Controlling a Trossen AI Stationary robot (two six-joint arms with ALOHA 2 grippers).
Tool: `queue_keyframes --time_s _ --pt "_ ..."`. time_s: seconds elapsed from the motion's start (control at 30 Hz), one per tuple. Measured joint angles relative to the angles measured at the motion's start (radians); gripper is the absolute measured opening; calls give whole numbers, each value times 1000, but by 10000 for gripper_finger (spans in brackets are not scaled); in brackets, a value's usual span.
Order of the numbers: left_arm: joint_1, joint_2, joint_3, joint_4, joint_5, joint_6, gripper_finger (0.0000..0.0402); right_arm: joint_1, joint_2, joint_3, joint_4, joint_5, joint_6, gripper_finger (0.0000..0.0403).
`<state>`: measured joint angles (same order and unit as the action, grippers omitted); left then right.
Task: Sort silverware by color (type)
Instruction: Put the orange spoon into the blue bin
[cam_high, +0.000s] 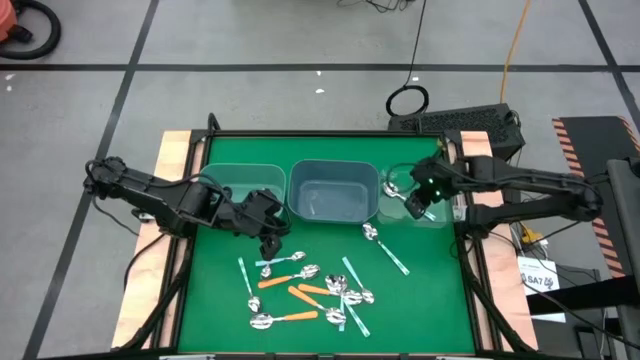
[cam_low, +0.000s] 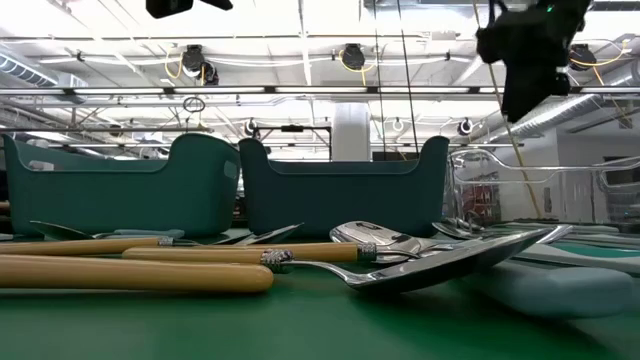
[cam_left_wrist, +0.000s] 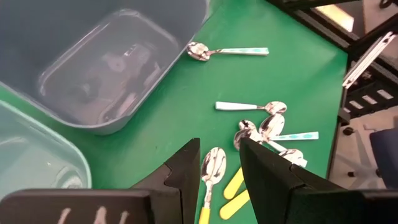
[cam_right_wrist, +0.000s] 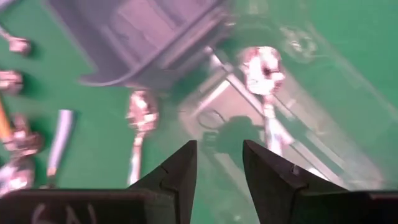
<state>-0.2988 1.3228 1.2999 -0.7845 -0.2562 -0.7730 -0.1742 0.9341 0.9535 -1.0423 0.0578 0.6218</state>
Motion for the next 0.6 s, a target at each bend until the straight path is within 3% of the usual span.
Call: queue_keyframes --time_s 0.4,0.6 --pt "-21 0 0 44 -8 7 120 336 42 0 66 119 266 123" --pt "-32 7 0 43 -18 5 120 467 97 0 81 128 368 123"
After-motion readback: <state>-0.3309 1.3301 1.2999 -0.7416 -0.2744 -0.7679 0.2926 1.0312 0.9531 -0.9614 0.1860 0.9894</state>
